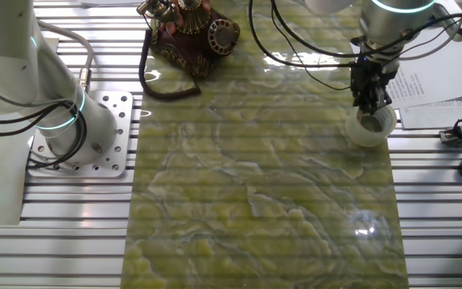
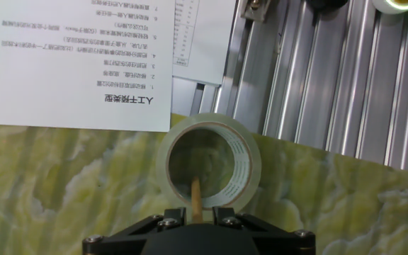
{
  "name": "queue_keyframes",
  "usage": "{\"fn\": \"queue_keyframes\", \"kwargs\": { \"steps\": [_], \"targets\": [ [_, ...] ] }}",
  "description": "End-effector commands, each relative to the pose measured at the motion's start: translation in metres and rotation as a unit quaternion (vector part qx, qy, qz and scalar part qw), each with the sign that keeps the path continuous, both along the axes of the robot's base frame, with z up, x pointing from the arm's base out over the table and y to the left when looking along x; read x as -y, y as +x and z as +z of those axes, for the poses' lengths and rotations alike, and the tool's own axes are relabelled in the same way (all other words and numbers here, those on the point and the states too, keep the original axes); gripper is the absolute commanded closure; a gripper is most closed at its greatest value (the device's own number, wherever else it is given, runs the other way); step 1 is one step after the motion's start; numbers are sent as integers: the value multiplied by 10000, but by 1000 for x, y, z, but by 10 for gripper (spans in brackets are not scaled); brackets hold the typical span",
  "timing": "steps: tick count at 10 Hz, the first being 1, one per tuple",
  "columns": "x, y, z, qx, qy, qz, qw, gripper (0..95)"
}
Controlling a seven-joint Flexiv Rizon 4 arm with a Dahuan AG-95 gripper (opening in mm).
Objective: Dial a number on an old rotary phone
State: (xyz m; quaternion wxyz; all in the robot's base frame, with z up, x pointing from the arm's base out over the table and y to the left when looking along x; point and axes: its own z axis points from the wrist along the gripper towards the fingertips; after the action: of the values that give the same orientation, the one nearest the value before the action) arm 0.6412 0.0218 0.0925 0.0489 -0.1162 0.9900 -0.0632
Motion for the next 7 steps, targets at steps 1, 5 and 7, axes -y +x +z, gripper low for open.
{"fn": "queue_keyframes", "kwargs": {
  "steps": [1,5,7],
  "targets": [
    [0,0,-2,5,-8,14,10000,760],
    [3,0,-7,99,13,12,9999,950],
    [3,0,-7,139,25,45,9999,950]
  ]
}}
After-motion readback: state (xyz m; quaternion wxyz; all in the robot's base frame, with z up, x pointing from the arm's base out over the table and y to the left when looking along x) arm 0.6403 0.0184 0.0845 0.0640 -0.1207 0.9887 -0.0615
